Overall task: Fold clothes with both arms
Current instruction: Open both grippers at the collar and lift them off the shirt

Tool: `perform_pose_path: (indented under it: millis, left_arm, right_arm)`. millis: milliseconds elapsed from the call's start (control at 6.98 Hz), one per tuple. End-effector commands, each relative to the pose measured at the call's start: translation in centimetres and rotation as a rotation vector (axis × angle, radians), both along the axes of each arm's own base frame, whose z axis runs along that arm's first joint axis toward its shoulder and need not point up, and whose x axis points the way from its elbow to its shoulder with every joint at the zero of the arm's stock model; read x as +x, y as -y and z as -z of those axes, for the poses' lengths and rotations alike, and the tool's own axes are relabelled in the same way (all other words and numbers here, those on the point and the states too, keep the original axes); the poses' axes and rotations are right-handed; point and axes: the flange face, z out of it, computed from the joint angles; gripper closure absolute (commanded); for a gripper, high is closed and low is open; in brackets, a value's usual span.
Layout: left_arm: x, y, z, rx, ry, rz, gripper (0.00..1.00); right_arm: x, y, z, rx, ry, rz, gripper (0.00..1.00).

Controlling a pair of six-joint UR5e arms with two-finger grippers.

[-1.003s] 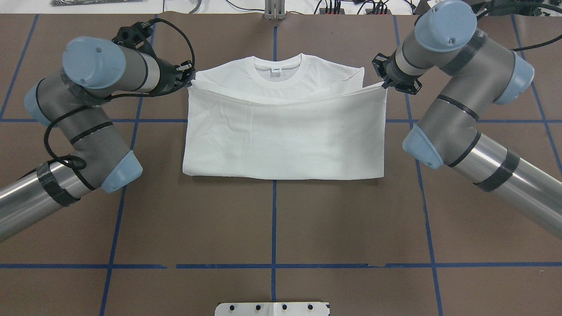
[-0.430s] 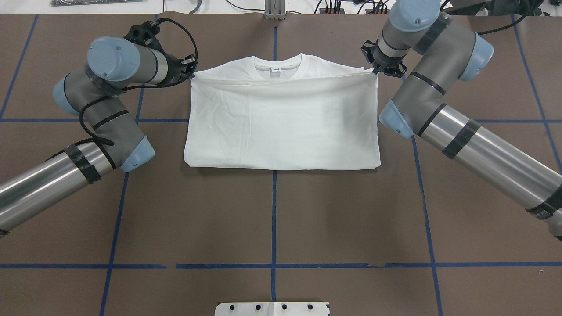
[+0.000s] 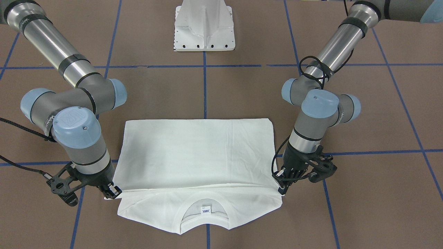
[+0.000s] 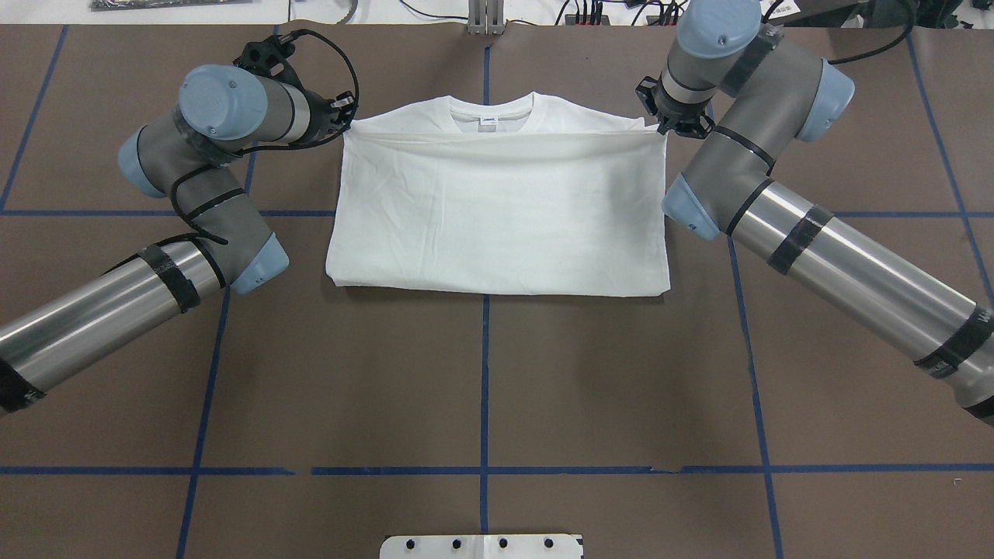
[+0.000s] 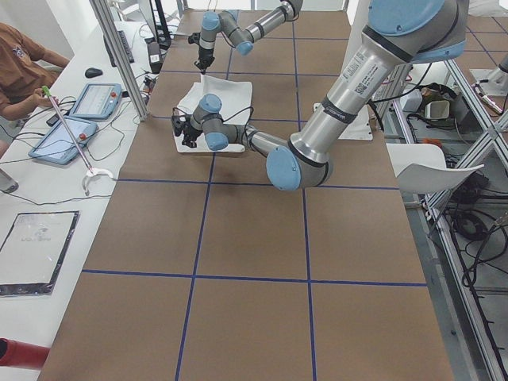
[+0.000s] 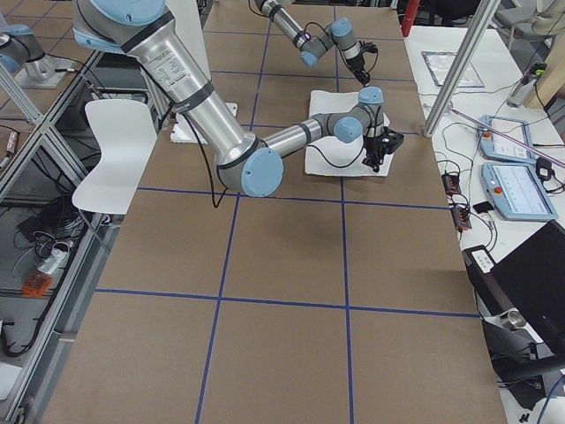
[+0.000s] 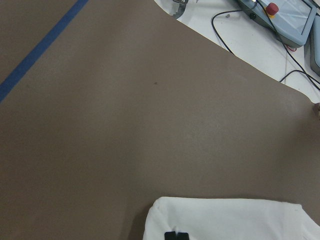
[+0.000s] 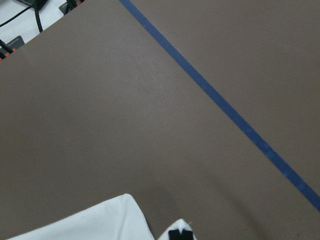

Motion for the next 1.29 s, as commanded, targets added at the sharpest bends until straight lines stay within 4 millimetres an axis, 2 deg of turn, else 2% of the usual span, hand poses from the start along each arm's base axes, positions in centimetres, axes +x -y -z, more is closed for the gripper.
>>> perform_pose_path:
  millis: [0,716,859,1003,1146]
  left_arm:
    - [0.1,0.4,-0.8,0.017,0.016,0.020,1.00]
    - [0.0,0.1,-1.1,0.024,0.010,0.021,1.00]
    - [0.0,0.1,-1.1,0.027,0.006,0.021,0.92]
    - [-0.4,0.4,-1.1,0.028,0.005,0.027,0.58]
    - [-2.9,1.7,-1.1,0.042,-0.010,0.060,0.58]
  right_arm:
    - [-0.8,0.5,-0.6,0.004,0.003,0.003,1.00]
    - [-1.2,0.8,0.8,0.017,0.013,0.004,1.00]
    - [-1.1,0.8,0.8,0.017,0.013,0.001,1.00]
    - [-1.2,0.9,1.4,0.022,0.019,0.002,0.72]
    - [-0.4,1.5,2.2,0.028,0.027,-0.012,0.61]
